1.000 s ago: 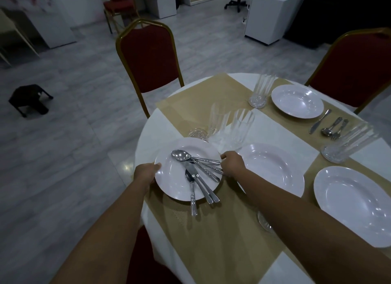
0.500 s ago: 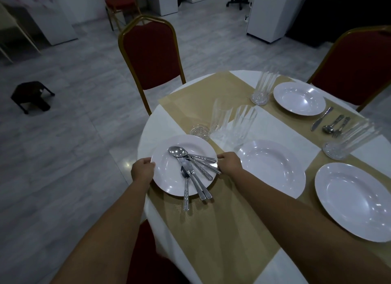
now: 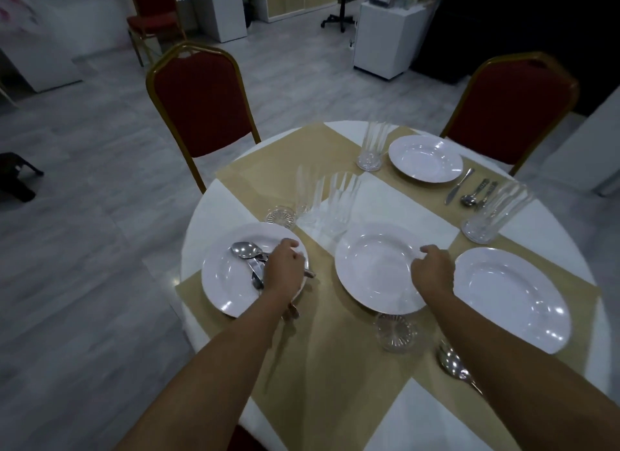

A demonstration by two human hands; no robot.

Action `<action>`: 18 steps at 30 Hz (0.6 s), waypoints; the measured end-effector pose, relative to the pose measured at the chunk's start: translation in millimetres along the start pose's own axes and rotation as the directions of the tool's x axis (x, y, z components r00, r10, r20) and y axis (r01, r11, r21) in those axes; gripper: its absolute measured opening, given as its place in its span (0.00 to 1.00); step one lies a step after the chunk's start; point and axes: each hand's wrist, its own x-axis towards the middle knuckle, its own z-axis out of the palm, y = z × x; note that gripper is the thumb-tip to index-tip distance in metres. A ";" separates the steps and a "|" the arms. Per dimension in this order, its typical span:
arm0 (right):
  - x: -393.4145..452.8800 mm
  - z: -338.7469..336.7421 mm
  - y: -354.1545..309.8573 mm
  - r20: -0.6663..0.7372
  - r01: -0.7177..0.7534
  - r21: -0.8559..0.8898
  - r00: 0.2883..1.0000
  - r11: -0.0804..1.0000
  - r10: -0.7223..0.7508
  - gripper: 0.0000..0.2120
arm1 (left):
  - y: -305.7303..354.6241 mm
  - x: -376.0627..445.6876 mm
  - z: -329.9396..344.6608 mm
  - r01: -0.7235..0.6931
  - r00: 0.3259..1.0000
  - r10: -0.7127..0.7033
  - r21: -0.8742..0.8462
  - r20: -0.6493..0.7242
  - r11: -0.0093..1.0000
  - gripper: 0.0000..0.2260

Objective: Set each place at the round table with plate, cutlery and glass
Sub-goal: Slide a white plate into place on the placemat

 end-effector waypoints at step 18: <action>14.2 -23.2 31.1 0.163 -0.077 0.150 0.985 0.986 0.052 0.19 | 35.3 9.2 59.1 0.125 0.973 -0.140 0.090 0.184 0.988 0.17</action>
